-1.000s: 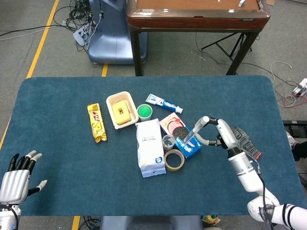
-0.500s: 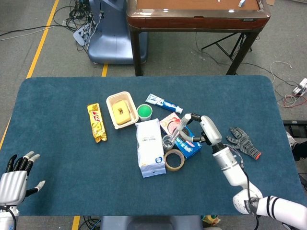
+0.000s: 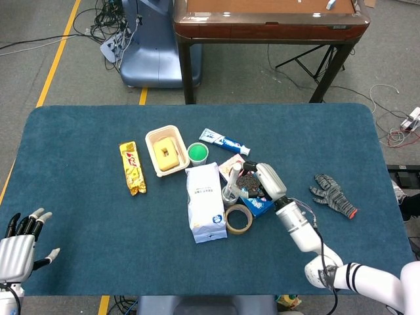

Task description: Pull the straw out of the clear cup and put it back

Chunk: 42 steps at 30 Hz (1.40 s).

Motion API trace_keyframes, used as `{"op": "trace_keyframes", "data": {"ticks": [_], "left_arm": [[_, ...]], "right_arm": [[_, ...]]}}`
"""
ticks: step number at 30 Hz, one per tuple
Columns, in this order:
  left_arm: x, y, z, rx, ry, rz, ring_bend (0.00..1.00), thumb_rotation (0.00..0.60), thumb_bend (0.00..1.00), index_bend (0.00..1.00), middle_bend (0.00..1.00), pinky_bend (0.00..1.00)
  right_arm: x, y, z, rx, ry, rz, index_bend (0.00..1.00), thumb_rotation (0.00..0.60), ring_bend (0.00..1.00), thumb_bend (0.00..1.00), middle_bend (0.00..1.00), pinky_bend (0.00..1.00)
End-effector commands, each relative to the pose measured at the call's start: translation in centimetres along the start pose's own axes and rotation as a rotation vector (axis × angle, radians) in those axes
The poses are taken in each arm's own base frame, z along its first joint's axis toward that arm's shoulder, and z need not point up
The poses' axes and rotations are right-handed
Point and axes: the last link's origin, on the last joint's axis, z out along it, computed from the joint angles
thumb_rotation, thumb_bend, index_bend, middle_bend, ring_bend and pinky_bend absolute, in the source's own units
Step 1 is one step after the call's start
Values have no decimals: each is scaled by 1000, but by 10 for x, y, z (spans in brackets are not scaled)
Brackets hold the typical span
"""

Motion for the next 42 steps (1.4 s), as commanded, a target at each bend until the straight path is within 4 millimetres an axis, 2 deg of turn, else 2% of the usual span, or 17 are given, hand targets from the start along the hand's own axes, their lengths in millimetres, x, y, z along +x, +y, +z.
{"op": "trace_keyframes", "data": {"ticks": [1,9,19,24,29,31,36,42], "left_arm": [[0,0,0,1,-2,0,155,600,173,190,122,31],[-1,2,1,-9,-2,-1,155,600,173,190,122,31],[-2,7,3,-26,-6,-4,155,600,173,190,123,31],[-1,10,5,-36,-3,-5,155,600,173,190,122,31],[0,13,8,-49,-1,-7,155,600,174,190,122,31],[0,15,9,-55,2,-8,155,600,173,190,122,31],[2,19,14,-69,10,-16,155,600,174,190,123,31],[3,26,21,-93,10,-22,155,600,173,190,122,31]], "right_arm": [[-6,5,-2,-11,-18,-3,622,600,396,507,521,404],[-10,18,-7,-39,-44,-34,618,600,369,479,472,388],[-8,24,-15,-73,-66,-80,509,600,285,419,384,332],[-5,25,-17,-88,-74,-90,395,600,251,389,344,304],[0,24,-21,-98,-79,-104,237,600,188,334,263,254],[5,22,-25,-92,-61,-108,188,600,164,329,215,241],[33,16,-46,-64,53,-163,168,600,149,327,175,234],[73,15,-97,-128,206,-303,168,600,149,327,175,234]]}}
